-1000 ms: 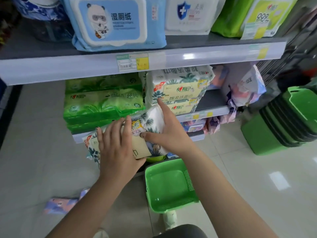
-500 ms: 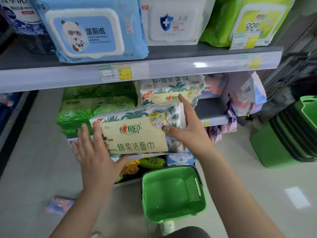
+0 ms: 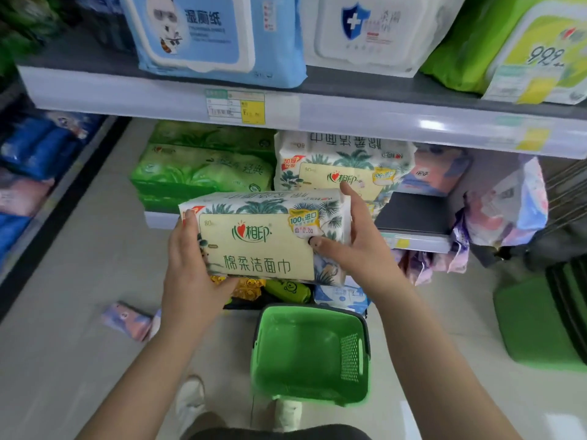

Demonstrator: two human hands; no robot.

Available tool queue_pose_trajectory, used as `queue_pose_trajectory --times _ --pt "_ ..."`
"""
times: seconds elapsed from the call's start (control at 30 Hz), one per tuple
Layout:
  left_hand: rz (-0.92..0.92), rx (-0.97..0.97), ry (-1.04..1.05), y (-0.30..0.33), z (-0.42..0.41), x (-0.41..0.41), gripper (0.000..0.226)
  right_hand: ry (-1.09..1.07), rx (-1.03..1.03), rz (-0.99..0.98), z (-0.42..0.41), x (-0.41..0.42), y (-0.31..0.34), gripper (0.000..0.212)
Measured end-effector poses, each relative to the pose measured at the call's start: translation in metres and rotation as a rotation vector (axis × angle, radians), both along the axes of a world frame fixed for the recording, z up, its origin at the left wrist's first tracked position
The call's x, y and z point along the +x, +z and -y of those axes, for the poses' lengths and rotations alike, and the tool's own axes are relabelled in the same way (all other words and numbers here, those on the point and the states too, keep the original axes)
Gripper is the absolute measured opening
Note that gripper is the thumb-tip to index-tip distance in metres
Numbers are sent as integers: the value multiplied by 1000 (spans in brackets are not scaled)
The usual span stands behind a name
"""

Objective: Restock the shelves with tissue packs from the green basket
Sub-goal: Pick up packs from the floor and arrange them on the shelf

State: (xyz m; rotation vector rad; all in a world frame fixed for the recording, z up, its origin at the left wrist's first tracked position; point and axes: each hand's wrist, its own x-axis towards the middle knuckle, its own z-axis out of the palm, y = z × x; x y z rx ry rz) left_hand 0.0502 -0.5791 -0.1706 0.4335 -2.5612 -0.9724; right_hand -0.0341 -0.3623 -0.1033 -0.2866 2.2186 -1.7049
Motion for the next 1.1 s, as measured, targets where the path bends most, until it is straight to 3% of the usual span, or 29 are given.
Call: queue_pose_trajectory --times 0.23,0.3,0.4,0.67,0.8,1.1 --pt "11 -17 126 16 61 2 121 142 -77 34 74 -20 -7 109" --pt "-14 -45 120 18 82 -4 121 141 -97 34 93 -29 -8 98" --pt "-46 -66 89 19 112 -17 118 155 -112 22 119 -42 -7 63" --pt "-45 -94 53 30 158 -69 114 101 -81 -14 161 -75 7 72" --pt "-52 -75 43 38 161 -85 108 70 -46 -8 167 -88 16 64" --pt "-57 -54 104 18 144 -4 106 257 -129 67 163 -41 -5 51"
